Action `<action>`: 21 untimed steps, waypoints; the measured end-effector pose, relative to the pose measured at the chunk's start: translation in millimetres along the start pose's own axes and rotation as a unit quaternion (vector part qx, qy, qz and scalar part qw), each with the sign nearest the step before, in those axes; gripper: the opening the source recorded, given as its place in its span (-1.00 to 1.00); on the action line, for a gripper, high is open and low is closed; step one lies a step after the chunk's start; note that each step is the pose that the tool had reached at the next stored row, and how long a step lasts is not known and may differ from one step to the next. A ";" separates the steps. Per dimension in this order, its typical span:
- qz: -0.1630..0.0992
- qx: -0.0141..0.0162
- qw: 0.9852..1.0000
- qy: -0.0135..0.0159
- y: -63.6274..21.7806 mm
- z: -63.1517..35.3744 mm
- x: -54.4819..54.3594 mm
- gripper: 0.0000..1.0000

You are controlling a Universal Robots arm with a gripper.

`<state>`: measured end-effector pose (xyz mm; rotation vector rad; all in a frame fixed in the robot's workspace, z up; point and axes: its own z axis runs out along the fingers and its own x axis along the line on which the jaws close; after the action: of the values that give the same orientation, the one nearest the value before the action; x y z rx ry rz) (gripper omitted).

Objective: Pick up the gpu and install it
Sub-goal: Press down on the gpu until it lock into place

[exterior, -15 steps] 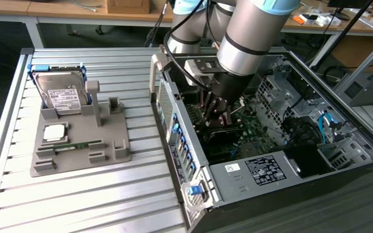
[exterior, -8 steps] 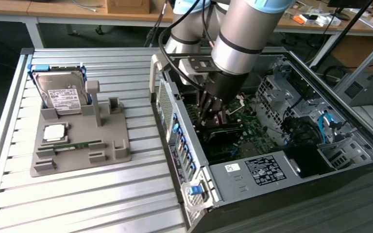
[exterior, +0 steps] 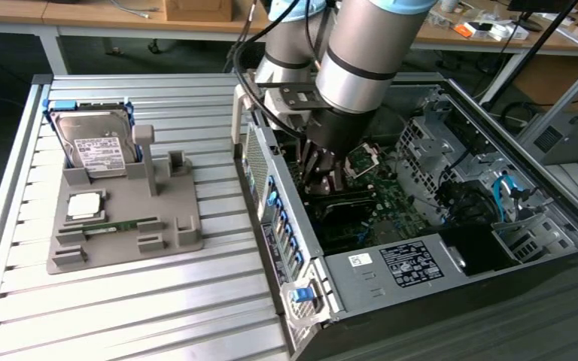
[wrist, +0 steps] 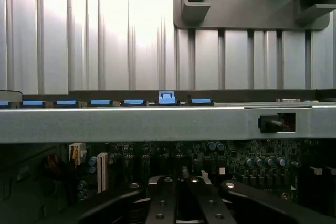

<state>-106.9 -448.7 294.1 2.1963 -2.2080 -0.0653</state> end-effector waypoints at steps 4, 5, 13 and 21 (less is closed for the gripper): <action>0.000 0.001 1.000 -0.002 9.4 0.4 0.0 -0.80; 0.000 0.001 1.000 -0.003 10.1 0.5 0.2 -0.80; 0.000 0.001 1.000 -0.004 18.0 0.9 0.6 -0.80; 0.000 0.002 1.000 -0.005 22.4 1.3 0.9 -0.80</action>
<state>-129.3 -449.5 293.8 2.2037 -2.2151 -0.0735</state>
